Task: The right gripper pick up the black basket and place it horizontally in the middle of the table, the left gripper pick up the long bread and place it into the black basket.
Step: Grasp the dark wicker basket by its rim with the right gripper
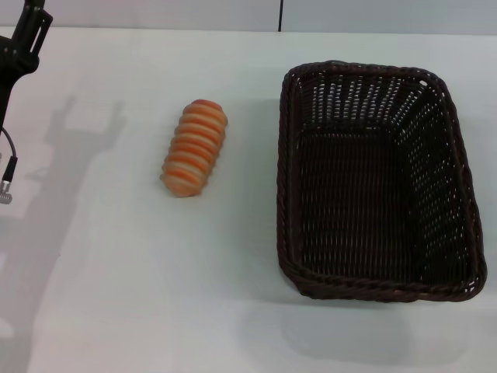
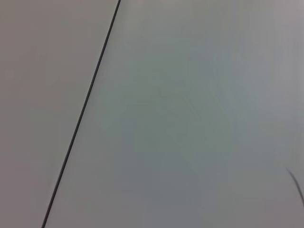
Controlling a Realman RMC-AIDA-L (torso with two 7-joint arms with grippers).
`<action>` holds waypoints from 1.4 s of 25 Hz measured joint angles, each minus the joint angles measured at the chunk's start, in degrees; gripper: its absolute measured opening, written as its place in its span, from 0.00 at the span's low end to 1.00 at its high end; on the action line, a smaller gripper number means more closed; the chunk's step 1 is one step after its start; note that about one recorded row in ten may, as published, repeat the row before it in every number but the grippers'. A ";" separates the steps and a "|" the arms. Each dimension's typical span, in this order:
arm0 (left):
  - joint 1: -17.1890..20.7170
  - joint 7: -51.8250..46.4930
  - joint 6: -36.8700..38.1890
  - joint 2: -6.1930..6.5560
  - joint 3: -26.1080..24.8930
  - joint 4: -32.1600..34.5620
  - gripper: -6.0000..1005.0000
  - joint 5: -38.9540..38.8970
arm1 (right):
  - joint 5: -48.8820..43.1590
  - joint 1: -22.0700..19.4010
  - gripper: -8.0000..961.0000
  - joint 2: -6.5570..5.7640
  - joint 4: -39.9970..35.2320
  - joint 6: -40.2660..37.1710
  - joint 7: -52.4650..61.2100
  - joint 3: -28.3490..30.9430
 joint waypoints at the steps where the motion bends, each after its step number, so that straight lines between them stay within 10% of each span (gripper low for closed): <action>1: -0.07 0.00 0.00 0.03 -0.06 0.17 0.86 0.00 | 0.00 -0.09 0.56 0.02 -0.11 -0.05 0.01 0.04; 9: -0.12 -0.04 0.05 0.31 -0.18 1.19 0.86 0.02 | 0.36 0.14 0.76 0.18 -0.93 -0.27 0.20 0.13; 27: -0.56 -0.71 -0.72 0.29 0.29 3.44 0.85 0.10 | 0.88 -0.65 0.76 0.43 -2.28 0.99 1.38 0.27; 35: -1.72 -0.81 -1.89 0.14 -0.10 5.12 0.85 -0.30 | 0.88 -2.70 0.76 0.12 -13.69 17.10 -6.97 2.66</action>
